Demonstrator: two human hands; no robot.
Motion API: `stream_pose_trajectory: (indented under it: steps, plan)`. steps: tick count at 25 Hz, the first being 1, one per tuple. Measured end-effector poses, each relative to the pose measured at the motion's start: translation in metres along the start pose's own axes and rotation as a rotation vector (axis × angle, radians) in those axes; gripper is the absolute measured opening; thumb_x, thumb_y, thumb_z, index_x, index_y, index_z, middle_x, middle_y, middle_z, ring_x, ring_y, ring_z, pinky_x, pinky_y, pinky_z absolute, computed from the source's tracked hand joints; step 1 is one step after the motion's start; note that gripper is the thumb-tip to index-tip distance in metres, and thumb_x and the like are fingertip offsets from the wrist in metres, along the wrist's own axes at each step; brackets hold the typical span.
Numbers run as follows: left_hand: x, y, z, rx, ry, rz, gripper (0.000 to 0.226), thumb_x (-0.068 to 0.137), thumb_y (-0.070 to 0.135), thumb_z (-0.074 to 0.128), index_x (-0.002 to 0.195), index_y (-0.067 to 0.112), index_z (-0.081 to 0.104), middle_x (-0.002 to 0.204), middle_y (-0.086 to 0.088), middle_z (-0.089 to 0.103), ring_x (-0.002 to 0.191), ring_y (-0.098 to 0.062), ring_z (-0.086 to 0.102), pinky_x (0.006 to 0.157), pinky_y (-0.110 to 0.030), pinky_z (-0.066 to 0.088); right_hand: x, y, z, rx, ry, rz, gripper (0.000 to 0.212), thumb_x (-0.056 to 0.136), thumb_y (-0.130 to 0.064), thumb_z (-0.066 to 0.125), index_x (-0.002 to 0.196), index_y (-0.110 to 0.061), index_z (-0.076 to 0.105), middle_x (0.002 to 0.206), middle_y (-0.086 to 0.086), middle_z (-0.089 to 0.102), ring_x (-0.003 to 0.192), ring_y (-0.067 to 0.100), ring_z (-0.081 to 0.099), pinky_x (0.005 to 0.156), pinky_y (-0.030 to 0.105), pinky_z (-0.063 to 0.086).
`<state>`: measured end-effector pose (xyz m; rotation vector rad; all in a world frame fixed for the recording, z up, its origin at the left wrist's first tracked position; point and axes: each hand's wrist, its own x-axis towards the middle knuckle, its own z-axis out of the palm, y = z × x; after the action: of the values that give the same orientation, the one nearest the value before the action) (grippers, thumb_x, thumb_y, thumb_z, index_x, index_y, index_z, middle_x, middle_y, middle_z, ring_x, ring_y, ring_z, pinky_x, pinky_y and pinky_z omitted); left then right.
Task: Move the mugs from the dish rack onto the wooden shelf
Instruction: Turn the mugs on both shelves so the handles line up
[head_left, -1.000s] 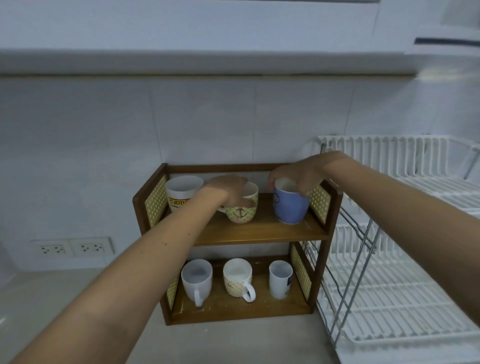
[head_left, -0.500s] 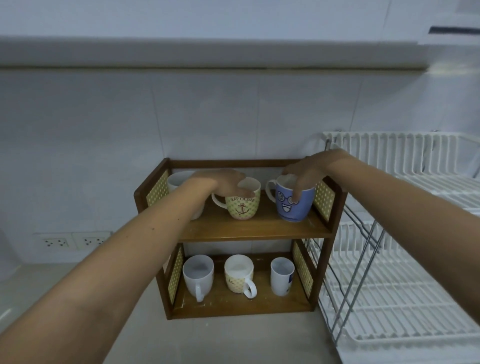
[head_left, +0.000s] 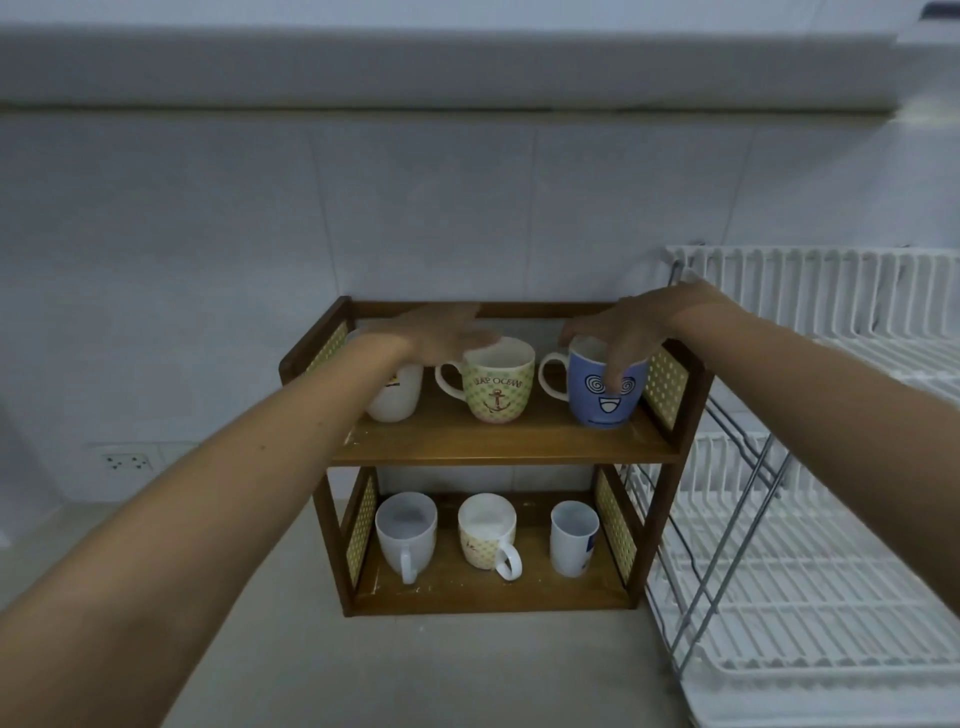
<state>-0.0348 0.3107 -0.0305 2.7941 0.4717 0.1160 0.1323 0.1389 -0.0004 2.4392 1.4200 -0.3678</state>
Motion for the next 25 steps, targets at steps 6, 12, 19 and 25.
stream_pose_trajectory:
  steps: [6, 12, 19, 25]
  plan:
    - [-0.017, -0.042, -0.047, 0.375, -0.218, -0.298, 0.083, 0.084, 0.066, 0.046, 0.147, 0.016, 0.028, 0.153, -0.008, 0.033, 0.135, -0.028, 0.037, 0.109, -0.043, 0.034, 0.017, -0.043, 0.006, 0.052, 0.346, -0.002, 0.089, 0.069, -0.078, 0.054, 0.144, -0.04, 0.026, 0.144, 0.014, 0.037, 0.127, 0.038, 0.038, 0.092, 0.042, 0.038]
    - [-0.028, -0.048, -0.032, 0.37, -0.145, -0.329, 0.084, 0.085, 0.065, 0.047, 0.147, 0.013, 0.027, 0.151, -0.009, 0.038, 0.133, -0.029, 0.04, 0.107, -0.043, 0.037, 0.023, -0.08, 0.009, 0.024, 0.244, 0.078, 0.1, 0.067, -0.079, 0.055, 0.147, -0.027, 0.026, 0.148, 0.015, 0.035, 0.135, 0.039, 0.027, 0.104, 0.048, 0.032]
    - [-0.088, -0.034, 0.024, 0.447, 0.432, 0.059, 0.053, 0.093, 0.033, 0.05, 0.14, 0.011, 0.041, 0.147, -0.014, 0.043, 0.135, -0.03, 0.041, 0.108, -0.048, 0.037, -0.008, -0.117, 0.081, 0.08, 0.875, -0.119, 0.057, 0.081, -0.035, 0.059, 0.133, -0.016, 0.047, 0.143, 0.009, 0.045, 0.126, 0.033, 0.042, 0.097, 0.047, 0.038]
    - [-0.153, -0.049, 0.122, 0.443, 0.27, 0.62, 0.02, 0.085, 0.014, 0.06, 0.103, 0.016, 0.069, 0.097, 0.0, 0.071, 0.086, -0.016, 0.067, 0.061, -0.028, 0.056, -0.014, -0.122, 0.196, 0.078, 0.808, -0.453, 0.021, 0.081, -0.026, 0.046, 0.087, -0.019, 0.064, 0.083, 0.001, 0.066, 0.076, 0.021, 0.062, 0.05, 0.024, 0.032]
